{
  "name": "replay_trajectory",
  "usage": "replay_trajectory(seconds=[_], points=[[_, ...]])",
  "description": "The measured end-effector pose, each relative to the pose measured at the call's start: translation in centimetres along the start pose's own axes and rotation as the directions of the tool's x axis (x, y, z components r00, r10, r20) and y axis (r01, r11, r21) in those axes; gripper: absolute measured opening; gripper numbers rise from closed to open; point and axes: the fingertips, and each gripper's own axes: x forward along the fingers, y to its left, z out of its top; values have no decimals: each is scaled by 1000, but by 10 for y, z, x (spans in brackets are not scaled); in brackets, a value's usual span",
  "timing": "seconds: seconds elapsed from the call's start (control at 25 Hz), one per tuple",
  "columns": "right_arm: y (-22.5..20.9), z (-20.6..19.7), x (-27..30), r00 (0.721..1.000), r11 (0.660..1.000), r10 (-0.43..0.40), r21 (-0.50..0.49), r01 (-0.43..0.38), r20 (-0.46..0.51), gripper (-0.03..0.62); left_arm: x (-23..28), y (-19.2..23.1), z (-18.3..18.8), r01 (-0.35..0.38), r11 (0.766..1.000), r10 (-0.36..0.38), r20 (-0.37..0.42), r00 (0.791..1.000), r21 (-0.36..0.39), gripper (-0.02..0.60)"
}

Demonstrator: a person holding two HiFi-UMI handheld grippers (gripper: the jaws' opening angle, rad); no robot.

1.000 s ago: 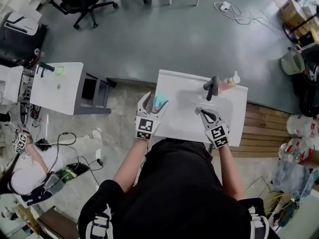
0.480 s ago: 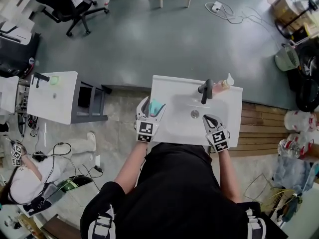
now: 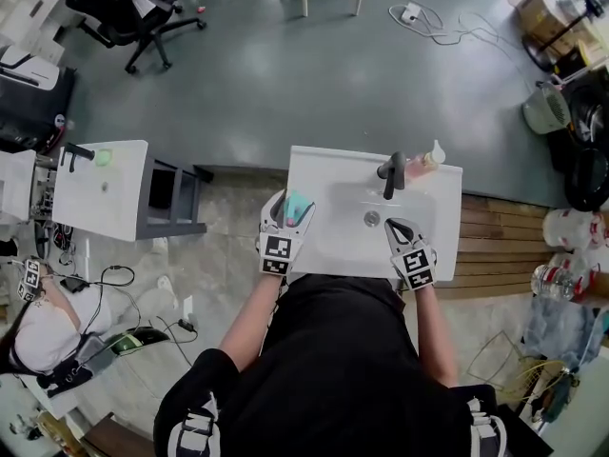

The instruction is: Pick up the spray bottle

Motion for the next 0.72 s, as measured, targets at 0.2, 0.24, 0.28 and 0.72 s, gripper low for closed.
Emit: replay_trajectory(seconds=[0.2,0.24,0.28,0.72], points=[[2,-3,-3,1000,1000,-7,-1,7,-3,17,-3,0,-3,-5,1000,5,0,1000,-9,311],[2,-3,-3,1000,1000,-7,0,7,-3,17,-4,0,-3,-11,1000,11,3,1000,-11,297],[2,-3,-3,1000,1000,-7,1,7,-3,17,-5,1,-3,-16,1000,17,7,1000,-13,252],[7,0,-2,1000,1000,-5,-8,5,1,17,-12,7,-4,-40,999,40,20,999,-30,107]])
